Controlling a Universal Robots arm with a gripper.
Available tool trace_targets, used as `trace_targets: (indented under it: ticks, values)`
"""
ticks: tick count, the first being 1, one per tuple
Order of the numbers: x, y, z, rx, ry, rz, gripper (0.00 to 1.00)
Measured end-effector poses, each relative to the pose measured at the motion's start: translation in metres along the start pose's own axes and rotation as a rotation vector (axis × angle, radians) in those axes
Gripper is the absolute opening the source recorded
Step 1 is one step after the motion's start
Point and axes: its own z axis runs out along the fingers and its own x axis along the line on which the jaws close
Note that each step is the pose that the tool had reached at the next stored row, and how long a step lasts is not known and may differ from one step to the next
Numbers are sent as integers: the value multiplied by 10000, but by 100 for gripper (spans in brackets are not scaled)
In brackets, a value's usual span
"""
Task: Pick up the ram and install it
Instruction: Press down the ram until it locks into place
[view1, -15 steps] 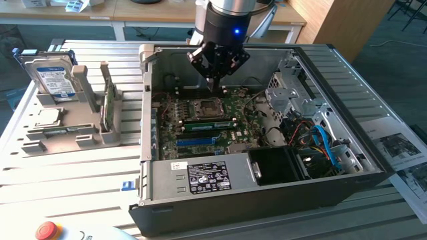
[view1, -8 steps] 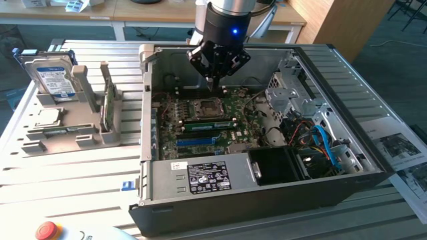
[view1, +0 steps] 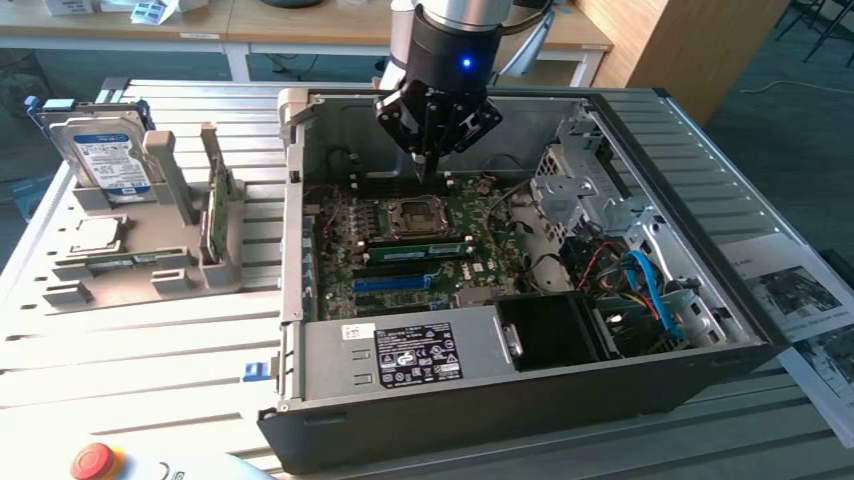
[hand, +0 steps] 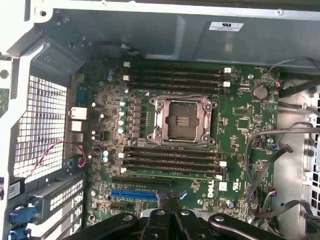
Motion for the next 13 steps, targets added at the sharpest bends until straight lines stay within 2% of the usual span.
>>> trace_targets:
  ticks: [13]
  values:
    - [0, 0, 0, -7, -4, 163, 10]
